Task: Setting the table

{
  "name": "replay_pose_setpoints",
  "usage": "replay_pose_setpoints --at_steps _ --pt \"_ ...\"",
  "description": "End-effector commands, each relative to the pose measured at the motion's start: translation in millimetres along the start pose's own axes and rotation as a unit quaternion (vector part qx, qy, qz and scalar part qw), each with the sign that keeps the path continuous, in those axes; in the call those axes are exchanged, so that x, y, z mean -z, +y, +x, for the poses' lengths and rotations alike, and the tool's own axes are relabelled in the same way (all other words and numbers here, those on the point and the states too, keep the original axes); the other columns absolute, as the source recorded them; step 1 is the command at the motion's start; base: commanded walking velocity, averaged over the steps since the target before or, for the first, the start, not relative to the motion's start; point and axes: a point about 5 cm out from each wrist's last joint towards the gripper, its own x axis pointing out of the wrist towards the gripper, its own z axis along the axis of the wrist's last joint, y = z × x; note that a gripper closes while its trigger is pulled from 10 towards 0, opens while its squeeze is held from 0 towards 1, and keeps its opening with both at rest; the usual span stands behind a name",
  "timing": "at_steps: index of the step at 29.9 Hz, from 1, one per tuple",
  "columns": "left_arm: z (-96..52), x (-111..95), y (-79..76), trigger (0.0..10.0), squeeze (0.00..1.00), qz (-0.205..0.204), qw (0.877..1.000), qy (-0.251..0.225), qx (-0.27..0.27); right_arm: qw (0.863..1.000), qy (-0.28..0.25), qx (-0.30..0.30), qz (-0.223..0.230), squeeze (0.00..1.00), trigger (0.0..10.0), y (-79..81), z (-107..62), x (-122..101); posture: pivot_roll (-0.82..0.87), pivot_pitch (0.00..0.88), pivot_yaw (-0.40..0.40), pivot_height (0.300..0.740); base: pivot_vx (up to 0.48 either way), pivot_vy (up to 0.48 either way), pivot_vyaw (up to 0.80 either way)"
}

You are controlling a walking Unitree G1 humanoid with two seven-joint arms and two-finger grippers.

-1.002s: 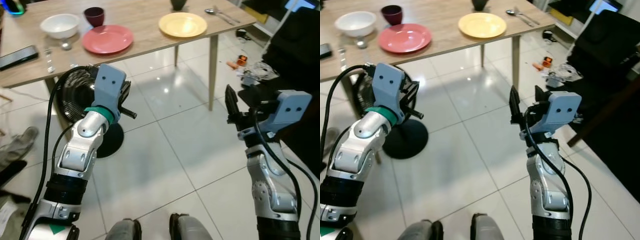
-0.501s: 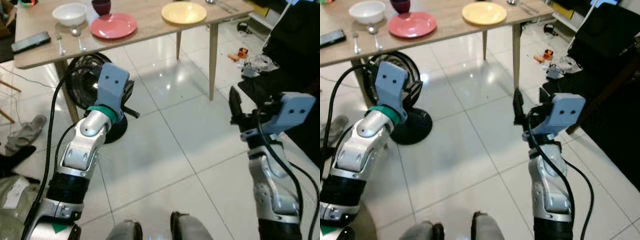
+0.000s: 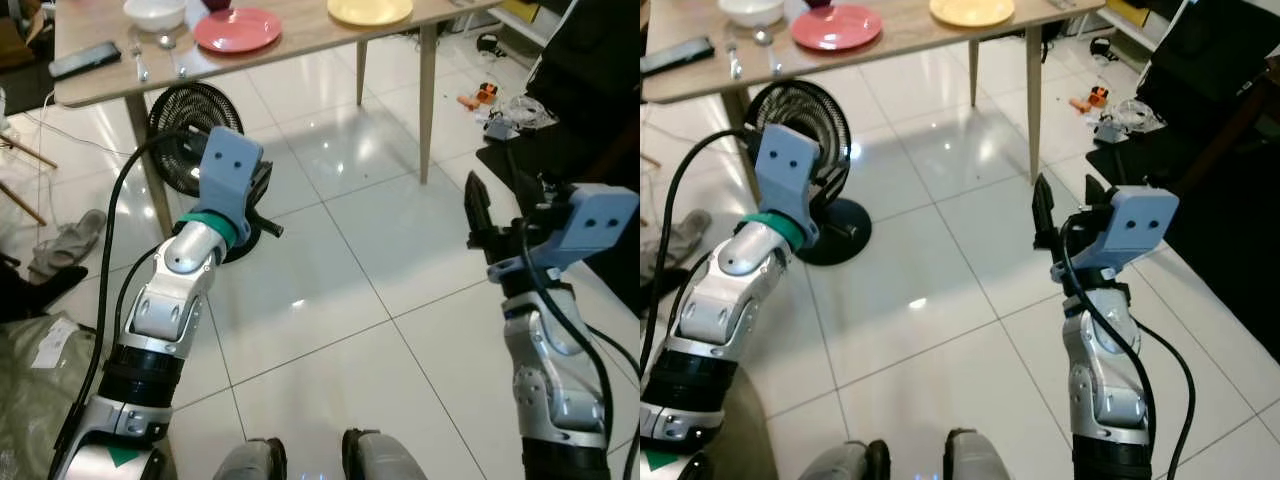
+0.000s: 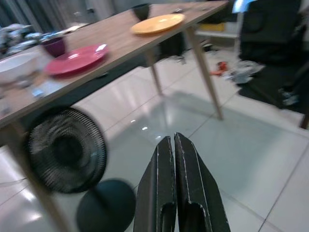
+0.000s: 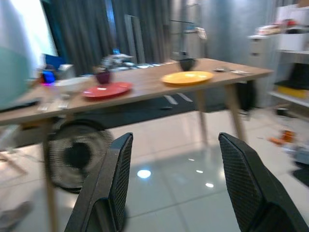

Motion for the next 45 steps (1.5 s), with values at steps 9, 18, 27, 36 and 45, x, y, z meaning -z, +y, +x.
replay_pose_setpoints --at_steps 9,18,27,36,45 --pt "-0.5 6.9 -0.9 10.0 0.0 0.001 1.0 0.012 0.0 1.0 0.0 0.003 -0.007 0.0 10.0 -1.6 -0.5 -0.6 -0.05 0.0 0.102 0.74 -0.328 0.0 0.0" --pt "0.4 6.5 -0.4 10.0 0.0 0.002 1.0 0.011 0.0 1.0 -0.001 0.004 -0.007 0.0 10.0 -1.9 0.0 -0.7 -0.05 0.0 0.105 0.74 -0.329 0.0 0.0" --pt "1.1 6.0 -0.4 10.0 0.0 0.001 1.0 0.01 -0.002 1.0 -0.002 0.003 -0.007 0.0 10.0 -1.8 1.6 -0.6 -0.05 0.0 0.1 0.74 -0.329 0.0 0.0" --pt "2.2 4.8 -1.8 10.0 0.0 -0.01 1.0 0.006 -0.003 1.0 -0.003 0.003 -0.008 0.0 10.0 -2.1 2.4 -1.2 -0.05 0.0 0.097 0.74 -0.1 0.0 0.0" --pt "4.4 4.4 -4.7 10.0 0.0 -0.016 1.0 0.007 0.0 1.0 -0.003 0.004 -0.006 0.0 10.0 -3.6 2.0 -2.1 -0.06 0.0 0.101 0.74 0.0 0.0 -0.39"
